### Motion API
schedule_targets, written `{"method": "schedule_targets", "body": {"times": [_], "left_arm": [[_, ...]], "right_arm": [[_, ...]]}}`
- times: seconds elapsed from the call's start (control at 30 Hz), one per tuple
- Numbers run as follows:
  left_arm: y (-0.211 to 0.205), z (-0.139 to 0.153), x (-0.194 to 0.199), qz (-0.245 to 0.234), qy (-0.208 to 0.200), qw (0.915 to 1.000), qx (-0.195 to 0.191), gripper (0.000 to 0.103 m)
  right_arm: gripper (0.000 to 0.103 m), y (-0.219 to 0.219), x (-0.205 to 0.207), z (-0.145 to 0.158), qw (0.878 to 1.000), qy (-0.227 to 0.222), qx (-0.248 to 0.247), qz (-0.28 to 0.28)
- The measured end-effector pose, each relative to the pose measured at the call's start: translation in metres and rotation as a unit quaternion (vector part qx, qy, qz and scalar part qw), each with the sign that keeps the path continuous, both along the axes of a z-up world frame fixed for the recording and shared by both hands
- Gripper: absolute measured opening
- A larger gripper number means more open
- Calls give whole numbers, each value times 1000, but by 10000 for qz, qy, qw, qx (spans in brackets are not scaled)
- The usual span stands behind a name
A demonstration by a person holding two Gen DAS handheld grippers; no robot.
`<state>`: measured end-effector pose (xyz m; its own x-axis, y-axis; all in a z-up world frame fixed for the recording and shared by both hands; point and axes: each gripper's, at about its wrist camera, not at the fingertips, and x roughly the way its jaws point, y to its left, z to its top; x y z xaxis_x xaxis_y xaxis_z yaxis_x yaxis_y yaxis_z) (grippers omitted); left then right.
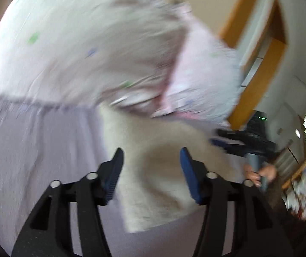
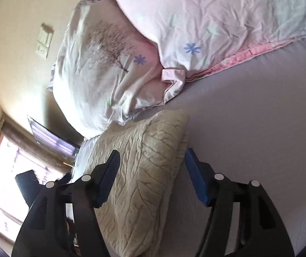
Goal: Fold small clothes
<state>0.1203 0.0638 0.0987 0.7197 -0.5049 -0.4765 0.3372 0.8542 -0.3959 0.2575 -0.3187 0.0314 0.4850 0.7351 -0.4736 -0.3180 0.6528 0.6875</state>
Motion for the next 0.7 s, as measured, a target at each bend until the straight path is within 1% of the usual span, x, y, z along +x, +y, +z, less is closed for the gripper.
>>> {"method": "schedule_targets", "body": {"times": [0.03,0.07,0.1,0.13,0.17,0.2,0.23,0.27,0.3,0.33,0.4,0.43,0.47,0.5,0.53,0.57,0.6,0.63,0.67,0.7], "left_arm": [[-13,4,-2,-277,-130,9995,44,63],[-24,4,0,-474,-125,9987,126,63],[-33,0,1,-595,-78,9980,213,63],[-44,-5,5,-725,14,9968,341,63],[-53,-13,10,-845,162,9951,497,59],[-59,-25,16,-918,390,9927,675,50],[-63,-33,21,-924,570,9912,759,45],[-56,-44,21,-918,783,9893,815,39],[-48,-51,18,-901,878,9886,824,34],[-43,-55,15,-887,935,9883,821,34],[-33,-57,10,-880,1000,9882,753,33],[-30,-56,7,-868,997,9885,729,34],[-25,-54,0,-861,965,9892,692,39],[-29,-53,-4,-858,938,9897,657,47],[-33,-53,-10,-849,904,9904,615,50],[-34,-52,-18,-831,862,9911,576,57],[-35,-51,-25,-809,827,9917,556,62],[-36,-49,-32,-774,799,9924,533,64],[-37,-46,-39,-712,787,9932,484,67],[-38,-45,-46,-630,804,9940,400,71]], "right_arm": [[46,10,3,-2,9997,98,-239,45],[26,19,4,-5,9990,110,-421,129],[11,30,5,-6,9975,88,-684,131],[10,38,7,-6,9954,27,-958,-52],[10,37,11,-6,9934,-16,-1103,-311],[10,32,15,-7,9928,58,-1075,-526],[10,29,19,-10,9929,172,-1003,-614],[10,26,19,-14,9928,279,-990,-609],[11,28,15,-15,9929,249,-1036,-535],[14,29,9,-12,9921,169,-1134,-513],[17,21,-14,-2,9885,-97,-1342,-686],[17,18,-28,3,9869,-298,-1394,-753],[17,18,-47,11,9856,-588,-1392,-760],[17,17,-66,18,9858,-811,-1327,-628],[17,22,-79,20,9864,-990,-1241,-416],[17,32,-98,21,9857,-1180,-1201,-89],[19,39,-106,18,9839,-1249,-1277,85],[23,48,-116,14,9805,-1266,-1482,237],[23,59,-120,1,9745,-1110,-1931,284],[24,63,-121,-9,9697,-928,-2243,267]]}}
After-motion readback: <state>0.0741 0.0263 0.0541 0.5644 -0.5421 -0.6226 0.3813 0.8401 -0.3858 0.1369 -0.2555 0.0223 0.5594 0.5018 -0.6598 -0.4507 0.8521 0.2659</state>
